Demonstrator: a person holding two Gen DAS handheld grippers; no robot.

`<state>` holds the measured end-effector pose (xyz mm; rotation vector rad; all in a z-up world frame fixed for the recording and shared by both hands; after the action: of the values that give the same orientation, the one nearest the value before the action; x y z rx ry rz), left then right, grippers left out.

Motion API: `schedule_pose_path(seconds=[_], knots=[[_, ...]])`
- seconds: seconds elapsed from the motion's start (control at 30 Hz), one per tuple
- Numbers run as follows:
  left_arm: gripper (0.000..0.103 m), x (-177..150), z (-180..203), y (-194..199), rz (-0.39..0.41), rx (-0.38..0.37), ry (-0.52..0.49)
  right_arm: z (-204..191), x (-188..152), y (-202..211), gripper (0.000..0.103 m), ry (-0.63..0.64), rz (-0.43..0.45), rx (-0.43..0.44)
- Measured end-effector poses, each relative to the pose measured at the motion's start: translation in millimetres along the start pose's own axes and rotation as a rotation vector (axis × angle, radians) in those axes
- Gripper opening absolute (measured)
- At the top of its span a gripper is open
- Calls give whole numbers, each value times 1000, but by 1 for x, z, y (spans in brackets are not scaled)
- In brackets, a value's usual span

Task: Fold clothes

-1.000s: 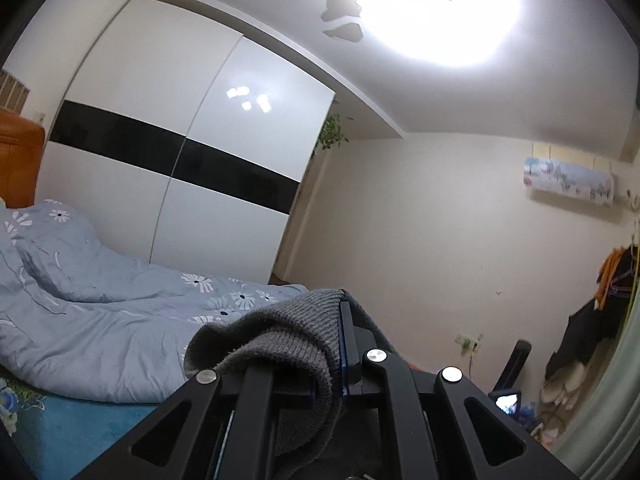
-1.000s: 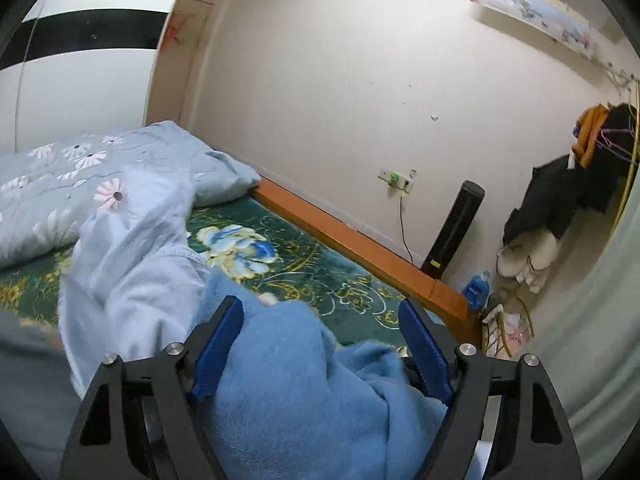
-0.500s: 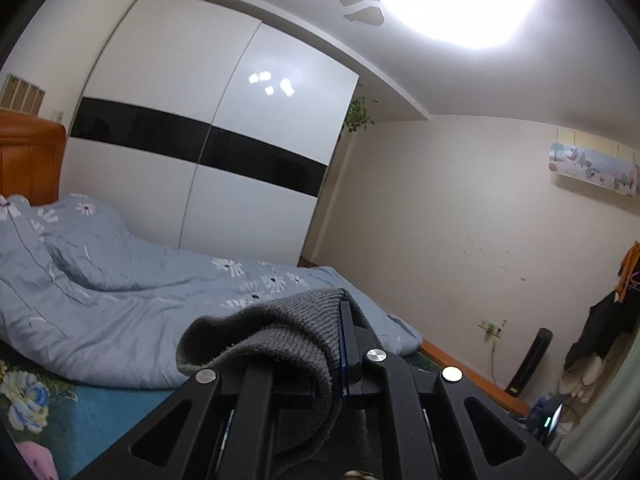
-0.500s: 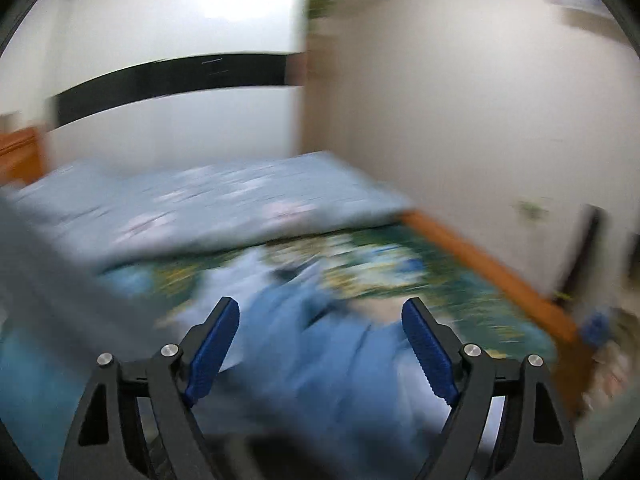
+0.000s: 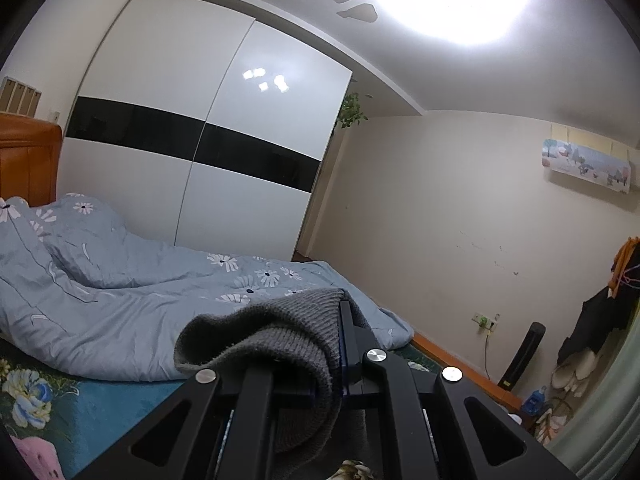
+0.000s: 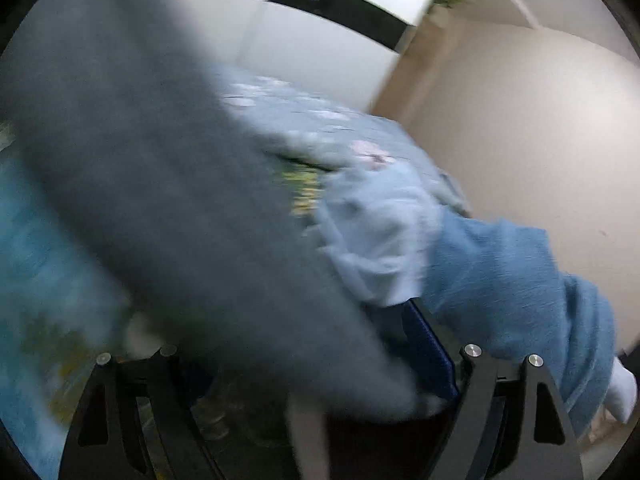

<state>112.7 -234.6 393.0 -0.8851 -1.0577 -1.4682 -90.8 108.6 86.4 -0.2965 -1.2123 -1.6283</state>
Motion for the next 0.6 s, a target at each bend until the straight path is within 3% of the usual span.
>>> schedule_pose_path(seconds=[0.07, 0.13, 0.23, 0.33, 0.53, 0.6], knots=[[8, -1, -2, -3, -2, -2, 3, 19, 4, -6, 67, -78, -14, 2], [8, -4, -5, -6, -5, -6, 13, 37, 8, -6, 48, -143, -18, -5], [8, -9, -8, -14, -17, -20, 26, 58, 18, -1, 30, -183, 3, -73], [8, -22, -9, -30, -53, -44, 38, 96, 41, -2, 24, -245, 20, -160], [9, -54, 2, -80, -150, -141, 77, 216, 103, 19, 13, -490, 83, -411], [9, -65, 10, -95, -171, -161, 69, 231, 113, 35, 12, -503, 129, -468]])
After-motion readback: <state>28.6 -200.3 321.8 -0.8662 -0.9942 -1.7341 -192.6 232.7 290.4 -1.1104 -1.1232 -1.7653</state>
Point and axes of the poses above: each gripper's, at about its wrist camera, not at the fingertips, and y roughly against the way its jaws point, z to its right, x to its top, the point moved 1 cm from there along -y, roughly the way its jaws point, and after that the axes turned 5 degrees about -x, right-handed, at the moved point
